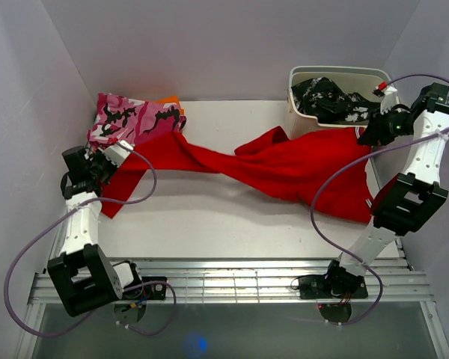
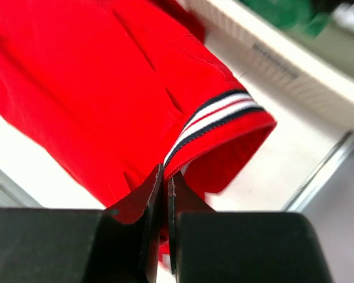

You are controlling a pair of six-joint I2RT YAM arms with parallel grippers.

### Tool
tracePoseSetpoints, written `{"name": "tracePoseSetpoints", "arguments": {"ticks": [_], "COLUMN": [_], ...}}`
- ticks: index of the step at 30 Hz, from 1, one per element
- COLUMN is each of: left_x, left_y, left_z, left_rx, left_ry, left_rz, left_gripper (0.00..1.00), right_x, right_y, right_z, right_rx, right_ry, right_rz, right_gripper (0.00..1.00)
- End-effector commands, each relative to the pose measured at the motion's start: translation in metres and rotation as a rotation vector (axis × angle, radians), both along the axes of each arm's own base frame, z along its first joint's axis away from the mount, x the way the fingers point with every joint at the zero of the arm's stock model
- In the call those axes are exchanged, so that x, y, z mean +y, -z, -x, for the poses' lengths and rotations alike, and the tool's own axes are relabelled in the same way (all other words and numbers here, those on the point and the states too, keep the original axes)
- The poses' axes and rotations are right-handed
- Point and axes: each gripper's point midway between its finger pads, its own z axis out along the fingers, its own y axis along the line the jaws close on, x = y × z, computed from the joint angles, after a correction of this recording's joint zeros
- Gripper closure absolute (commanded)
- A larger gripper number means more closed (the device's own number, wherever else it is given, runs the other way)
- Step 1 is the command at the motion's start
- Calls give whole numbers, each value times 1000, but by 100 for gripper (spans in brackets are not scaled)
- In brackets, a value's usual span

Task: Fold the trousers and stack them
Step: Flatten the trousers out

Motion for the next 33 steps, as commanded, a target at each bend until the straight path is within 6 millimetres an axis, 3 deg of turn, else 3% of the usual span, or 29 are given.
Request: {"name": "tracePoseSetpoints", "arguments": {"ticks": [1,3,4,5,6,7,8,9,10,11,12,13,14,15,16,17,18,20,21,22,24,25,26,28,29,30,31,33], "left_x": [63,53,47,32,24,17,4,-2,-6,-12,-19,-21,-24,-22,-23,-29,-30,-41,-43,-44,-49,-49,-51,-51,-49,-45,-41,-14], "left_y": [-71,-80,-79,-55,-63,-52,-8,-7,7,29,51,58,65,54,51,55,26,24,13,-19,-18,-43,-18,-13,-21,1,9,27], "left_z": [-41,-33,-26,-16,-3,7,24,38,47,60,71,76,82,77,76,83,75,81,76,65,59,47,45,35,26,16,11,-6], "left_rx": [-261,-272,-267,-224,-260,-257,-192,-223,-213,-167,-121,-85,-34,-33,-15,44,14,111,113,66,173,155,299,387,406,494,531,571], "left_ry": [-181,-101,-62,4,56,92,143,169,212,241,270,279,264,242,212,218,230,229,222,230,220,245,240,256,256,229,209,117], "left_rz": [-160,-170,-176,-154,-230,-259,-253,-308,-373,-372,-363,-344,-281,-245,-181,-121,-105,31,69,93,231,251,357,439,470,537,555,489], "left_gripper": [100,100,100,100,100,100,100,100,100,96,89,81,57,33,19,16,11,8,7,8,8,10,12,16,16,16,17,18], "right_x": [-13,-11,-9,-6,1,9,10,14,21,21,18,19,23,20,21,23,23,23,22,22,20,20,19,18,16,16,16,16], "right_y": [-26,-32,-16,-9,-16,15,23,15,47,54,45,53,77,72,77,88,89,91,94,96,106,109,112,125,124,126,126,124], "right_z": [-20,-9,2,11,28,51,58,74,94,99,103,110,123,126,130,136,138,139,139,141,147,149,151,156,154,153,153,151], "right_rx": [-156,-203,-195,-197,-239,-182,-246,-311,-275,-324,-415,-434,-424,-469,-473,-458,-464,-451,-436,-423,-387,-388,-390,-377,-392,-395,-396,-399], "right_ry": [-50,-97,-156,-192,-229,-275,-364,-386,-416,-460,-480,-509,-561,-564,-575,-588,-595,-591,-592,-594,-611,-634,-648,-676,-672,-671,-671,-664], "right_rz": [74,130,160,178,222,208,278,358,353,418,531,576,593,665,686,681,694,684,678,674,674,686,703,721,740,744,743,736], "right_gripper": [92,92,92,92,92,92,92,92,92,92,92,92,92,92,92,92,92,92,92,92,92,92,92,92,92,92,92,92]}}
